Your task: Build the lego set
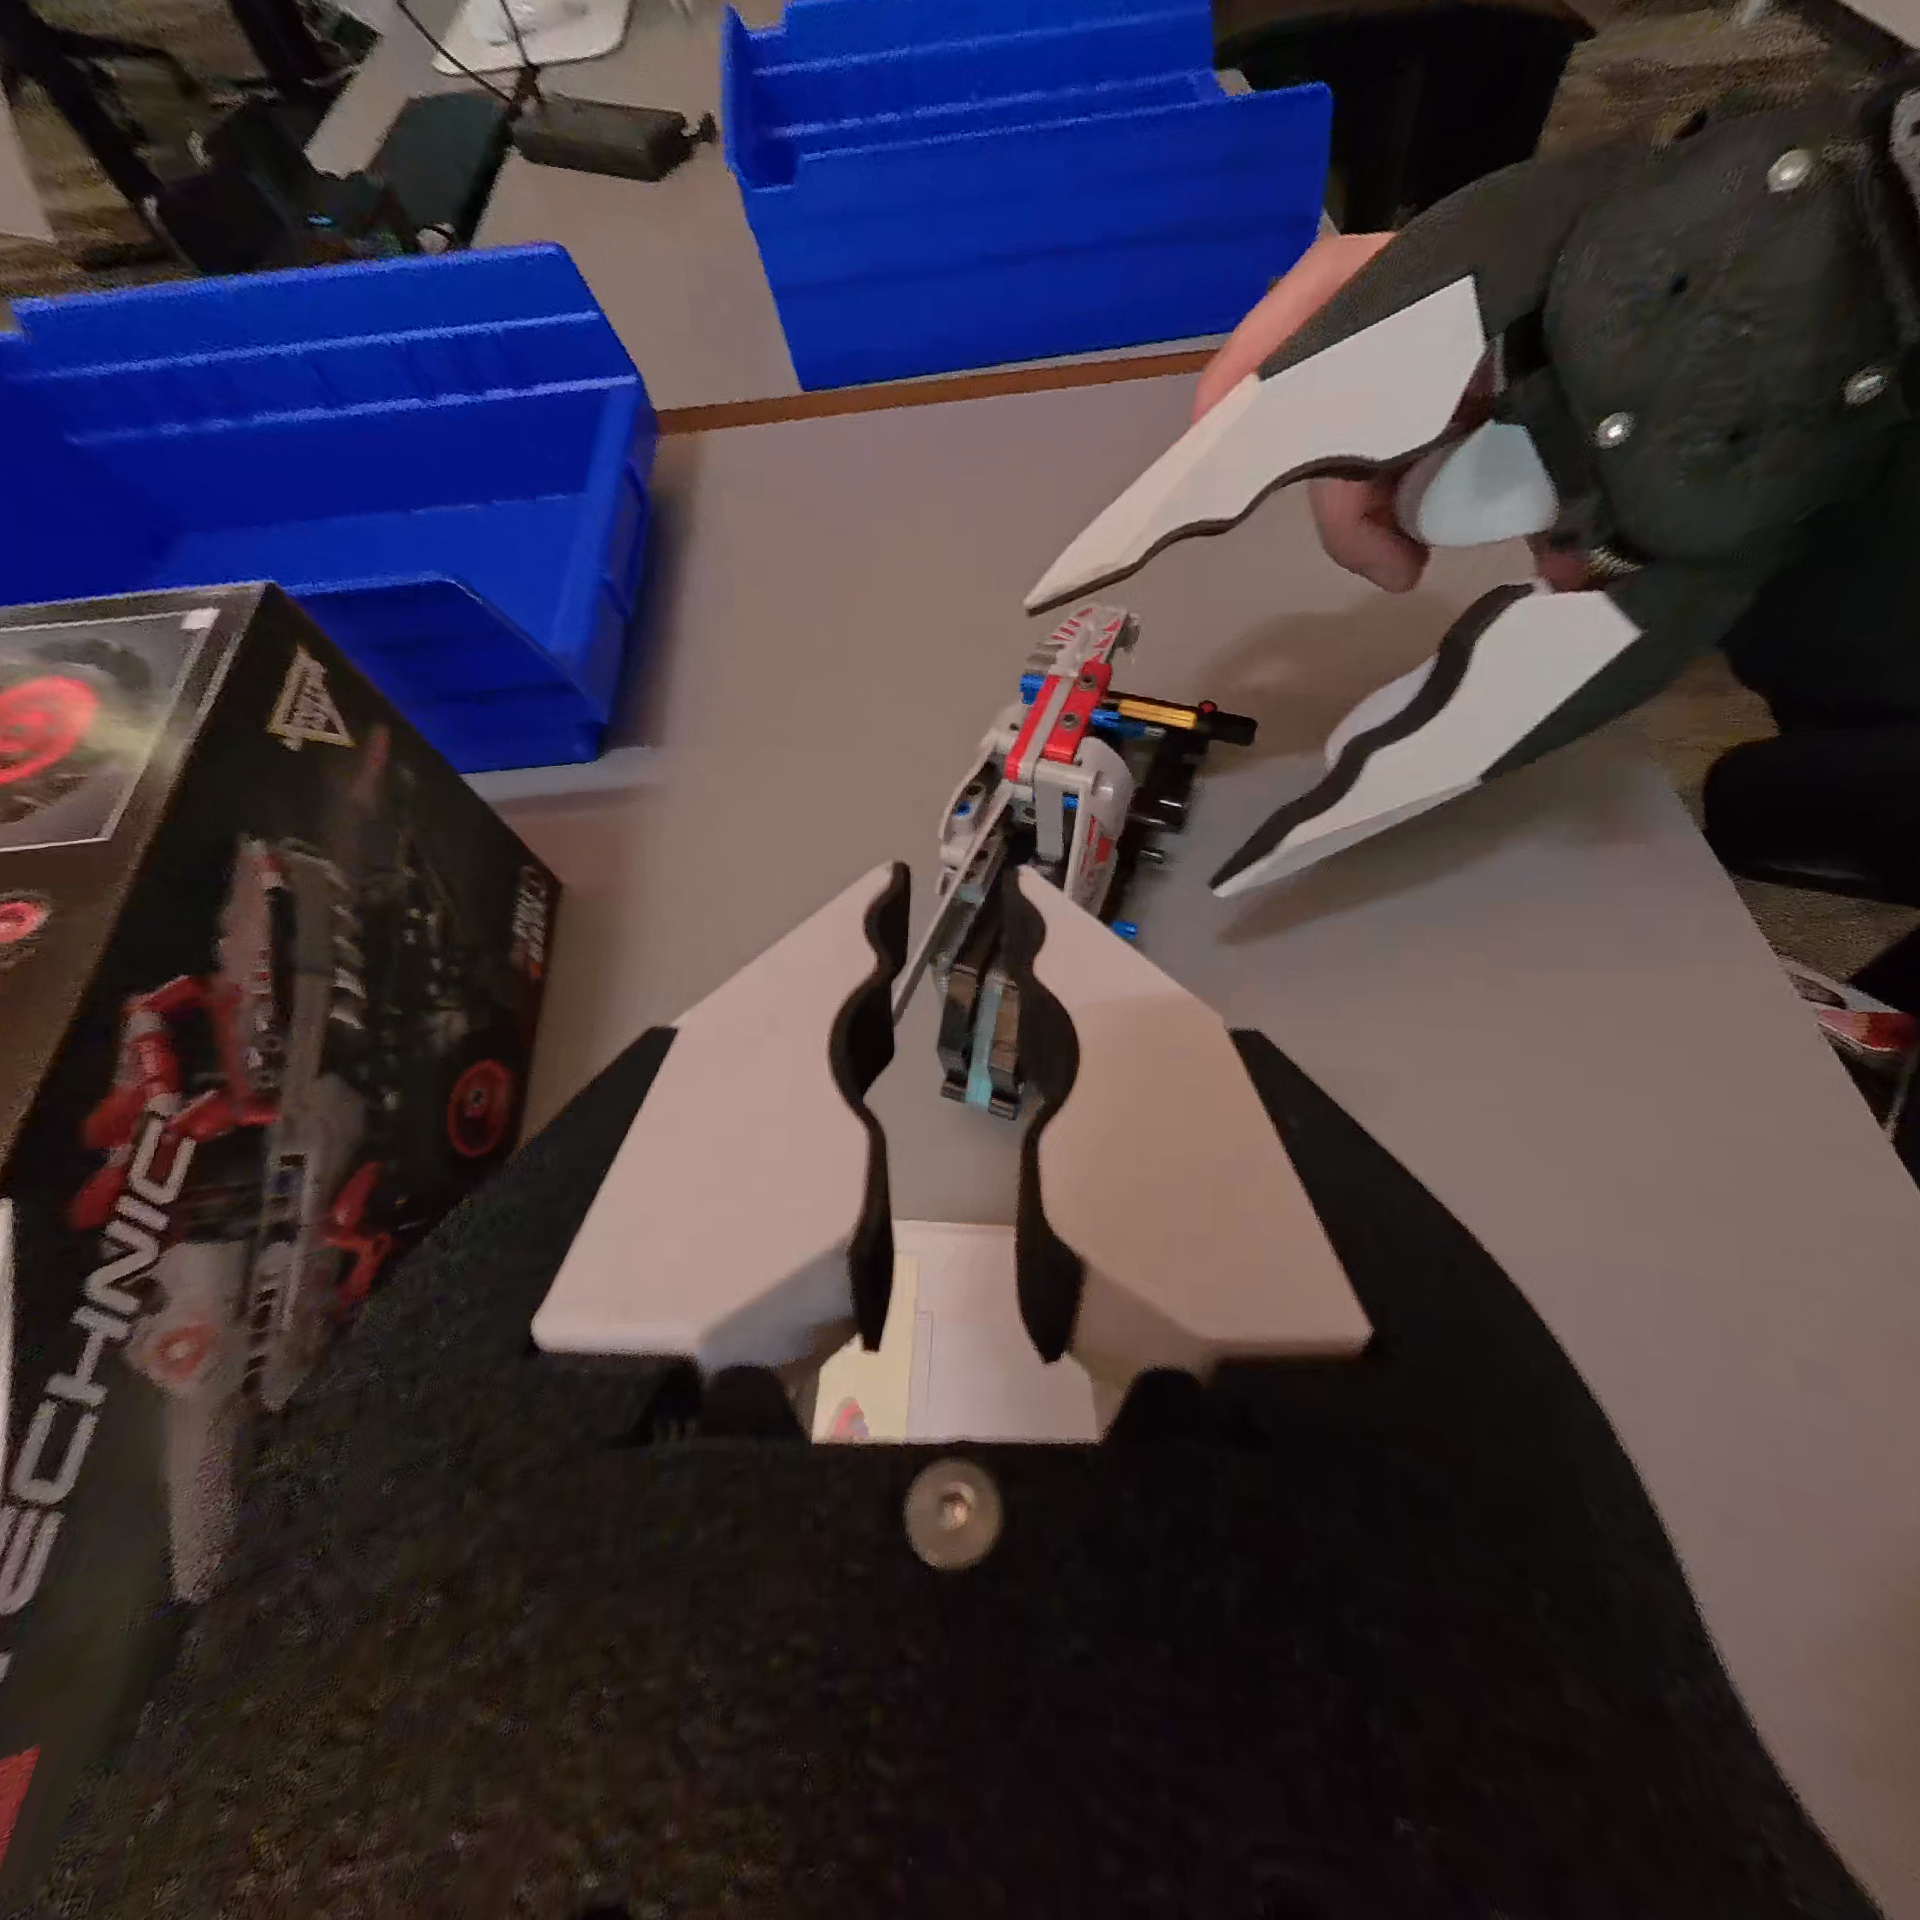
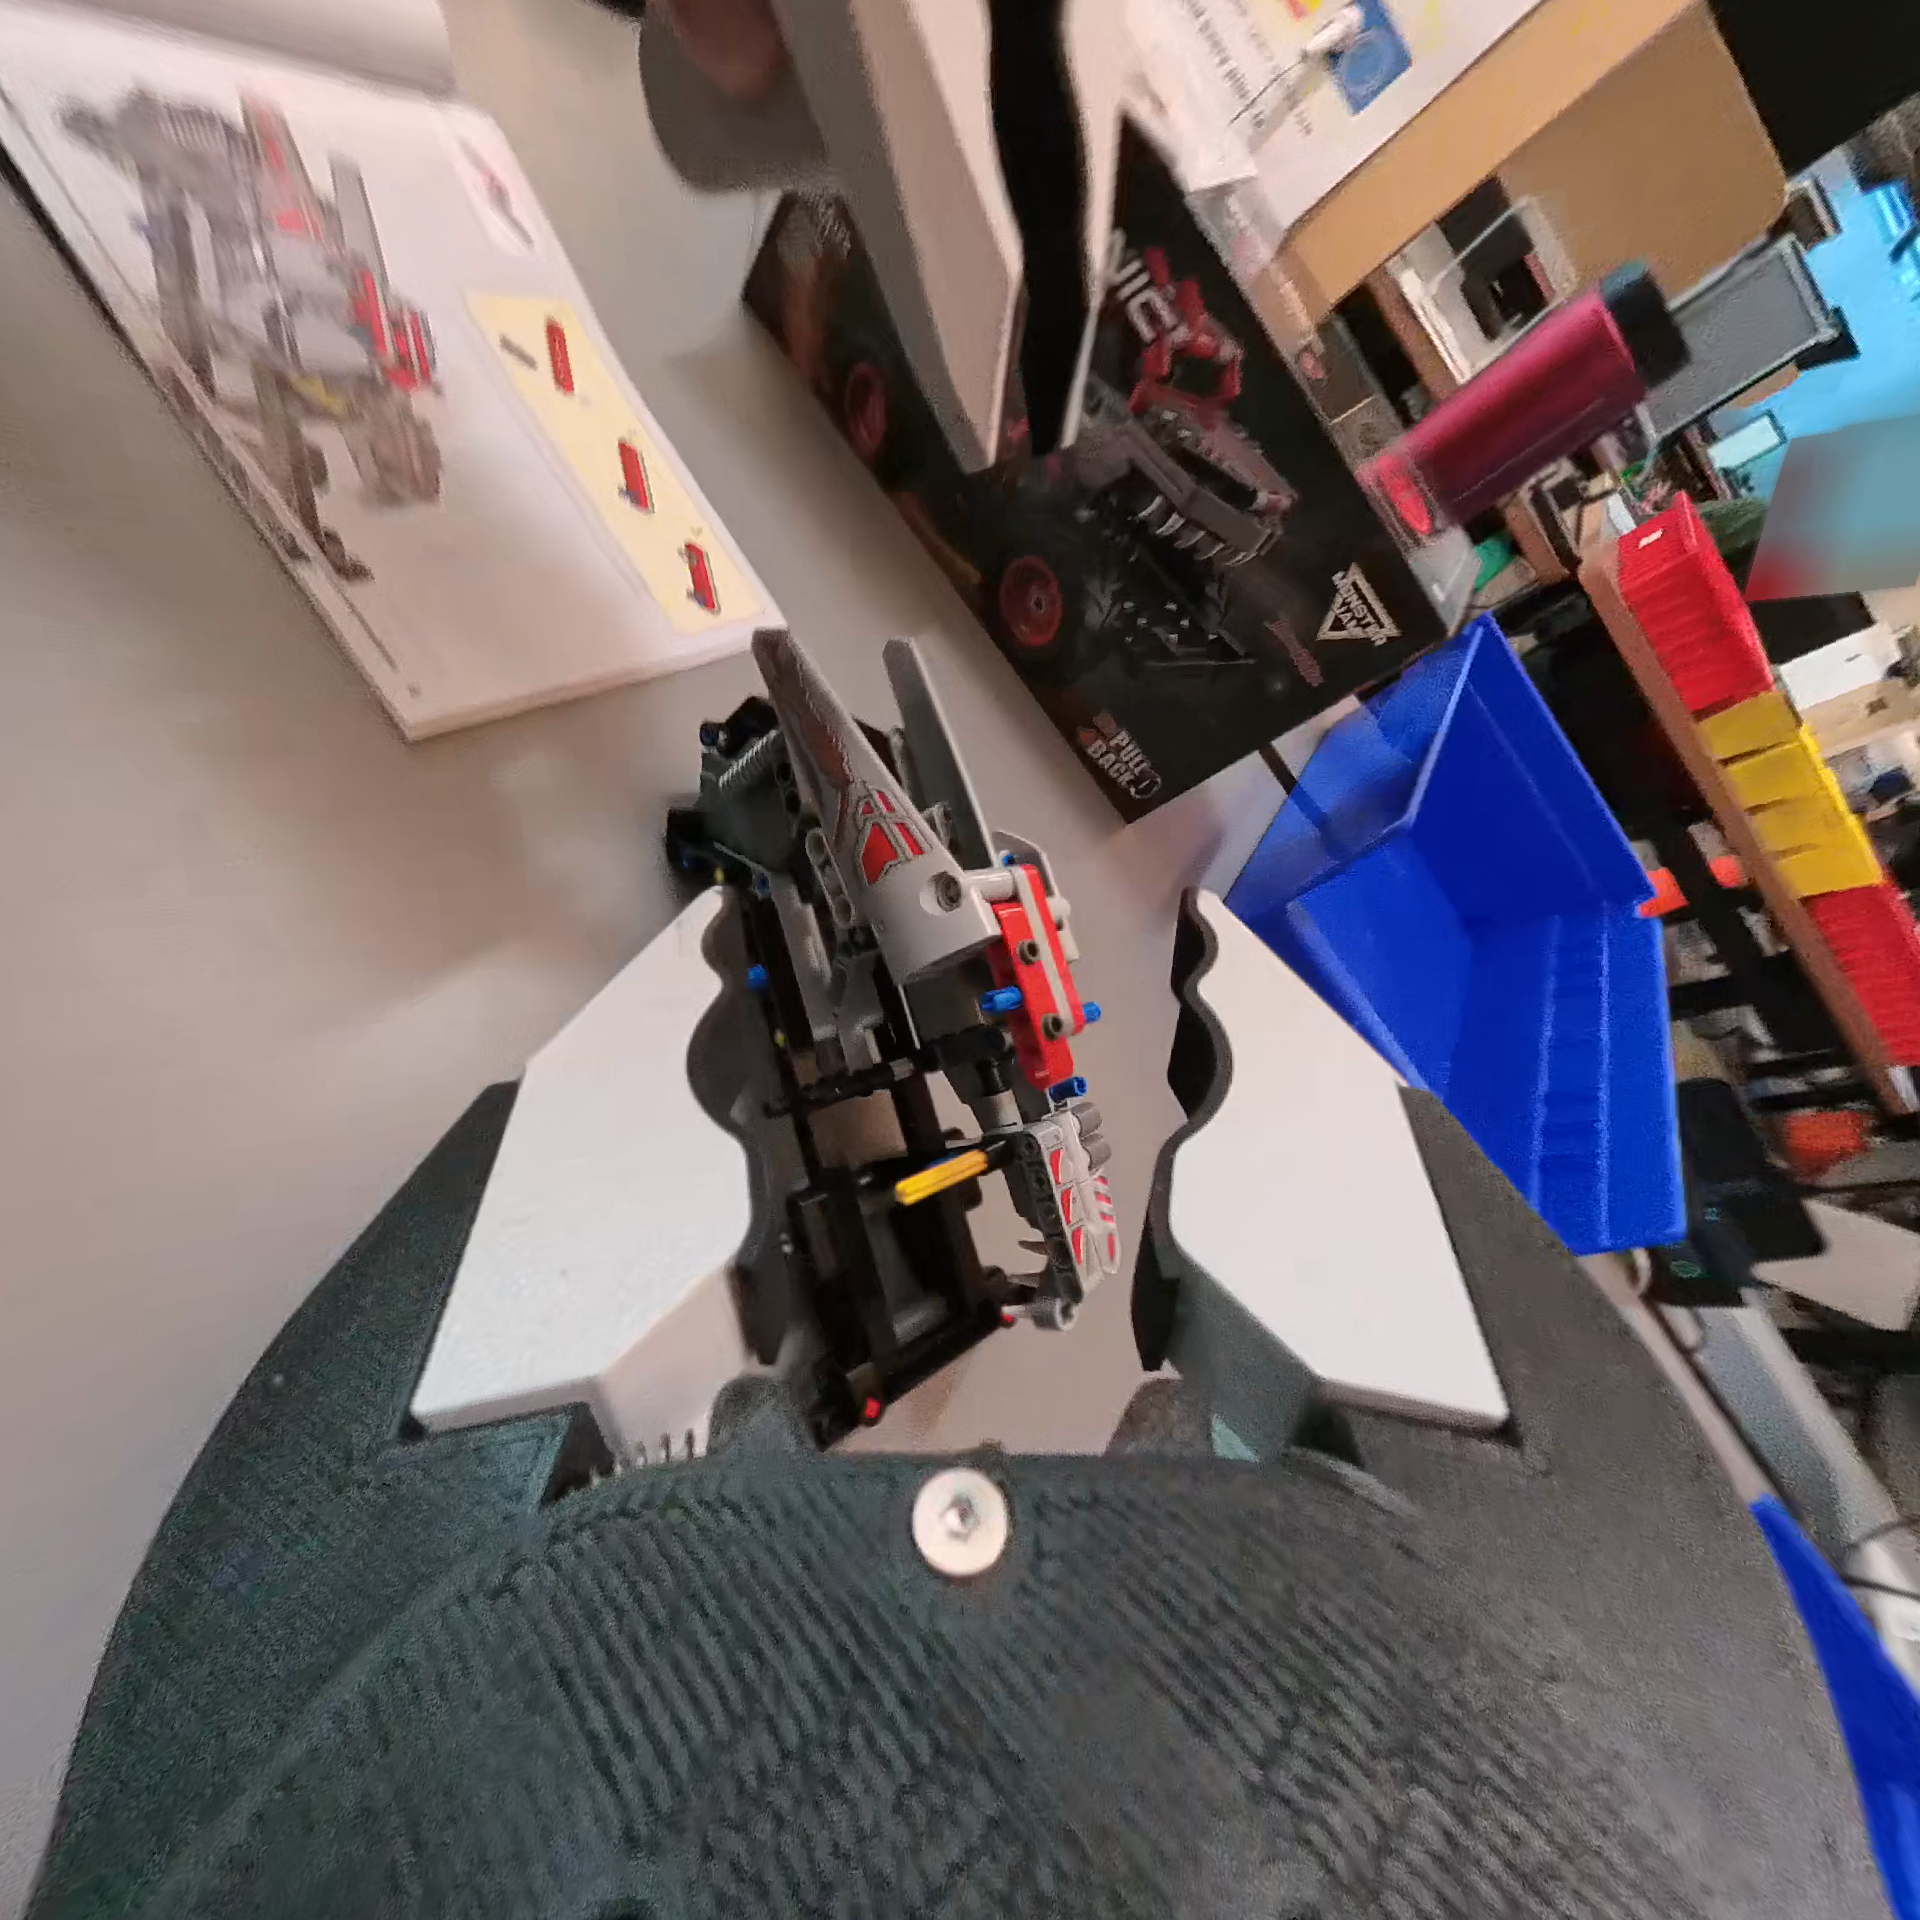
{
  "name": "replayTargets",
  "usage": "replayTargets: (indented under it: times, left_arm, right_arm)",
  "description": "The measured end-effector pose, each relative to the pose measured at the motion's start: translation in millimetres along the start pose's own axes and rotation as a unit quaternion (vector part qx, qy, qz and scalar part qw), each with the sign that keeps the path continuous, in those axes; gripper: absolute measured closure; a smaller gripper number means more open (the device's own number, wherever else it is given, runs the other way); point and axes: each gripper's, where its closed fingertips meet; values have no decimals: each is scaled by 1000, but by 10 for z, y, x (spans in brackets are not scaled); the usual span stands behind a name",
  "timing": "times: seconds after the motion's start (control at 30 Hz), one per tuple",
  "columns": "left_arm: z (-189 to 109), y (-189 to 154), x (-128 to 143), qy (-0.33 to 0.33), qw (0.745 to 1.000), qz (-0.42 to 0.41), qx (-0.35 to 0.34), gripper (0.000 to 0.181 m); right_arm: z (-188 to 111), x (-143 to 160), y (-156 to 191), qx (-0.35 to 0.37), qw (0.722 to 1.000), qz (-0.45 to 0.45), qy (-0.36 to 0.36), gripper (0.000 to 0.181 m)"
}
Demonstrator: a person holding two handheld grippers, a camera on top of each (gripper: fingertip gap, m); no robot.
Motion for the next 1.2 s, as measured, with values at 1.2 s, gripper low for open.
replayTargets:
  times: [1.2]
  left_arm:
    - [-38, -97, -53, -5, 999, 36, -9, 167]
  right_arm:
    - [-254, -47, -172, 56, 989, 138, -15, 106]
Point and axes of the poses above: each gripper's, where its closed fingertips meet, z out along the fingers, x out of its underside, y = z × x across the jaws, and after that the axes turned 15 degrees about -z, right-handed
